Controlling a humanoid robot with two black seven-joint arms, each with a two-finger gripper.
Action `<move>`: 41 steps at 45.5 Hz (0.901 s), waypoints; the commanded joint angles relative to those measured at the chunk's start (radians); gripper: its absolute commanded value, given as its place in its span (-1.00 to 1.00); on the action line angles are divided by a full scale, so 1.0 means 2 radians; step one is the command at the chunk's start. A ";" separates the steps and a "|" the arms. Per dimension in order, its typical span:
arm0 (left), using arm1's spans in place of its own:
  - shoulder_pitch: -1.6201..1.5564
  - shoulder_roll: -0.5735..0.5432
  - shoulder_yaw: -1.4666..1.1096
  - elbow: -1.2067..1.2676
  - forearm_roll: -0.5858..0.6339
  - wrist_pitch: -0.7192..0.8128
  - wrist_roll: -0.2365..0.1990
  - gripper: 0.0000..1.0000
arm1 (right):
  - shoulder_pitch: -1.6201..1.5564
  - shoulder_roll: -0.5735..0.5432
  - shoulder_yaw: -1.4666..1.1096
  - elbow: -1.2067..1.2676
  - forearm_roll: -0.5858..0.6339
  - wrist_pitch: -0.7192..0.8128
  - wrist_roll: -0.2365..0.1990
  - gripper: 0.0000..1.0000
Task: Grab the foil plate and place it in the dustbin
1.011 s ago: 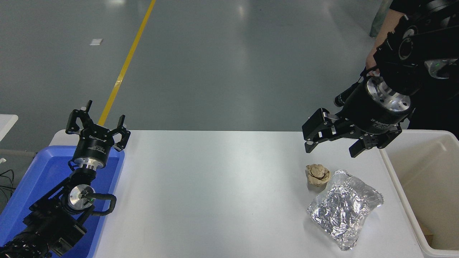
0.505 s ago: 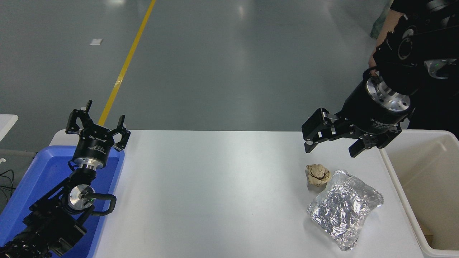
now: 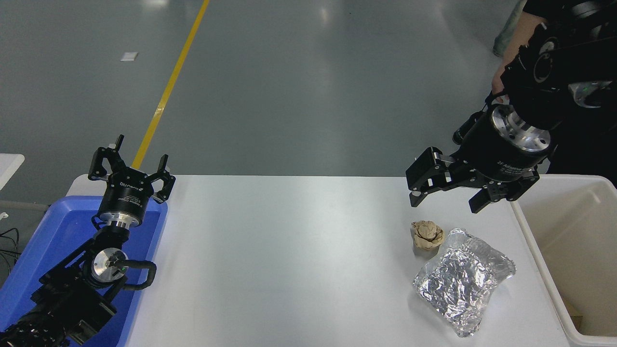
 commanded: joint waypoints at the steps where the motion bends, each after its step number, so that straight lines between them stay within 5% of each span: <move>1: 0.000 0.000 0.000 0.000 0.000 0.000 0.000 0.96 | -0.002 0.000 -0.001 -0.003 0.000 0.000 0.001 1.00; 41: 0.000 0.000 0.000 0.000 0.000 0.000 0.000 0.96 | -0.009 0.002 -0.002 -0.022 0.015 0.000 0.002 1.00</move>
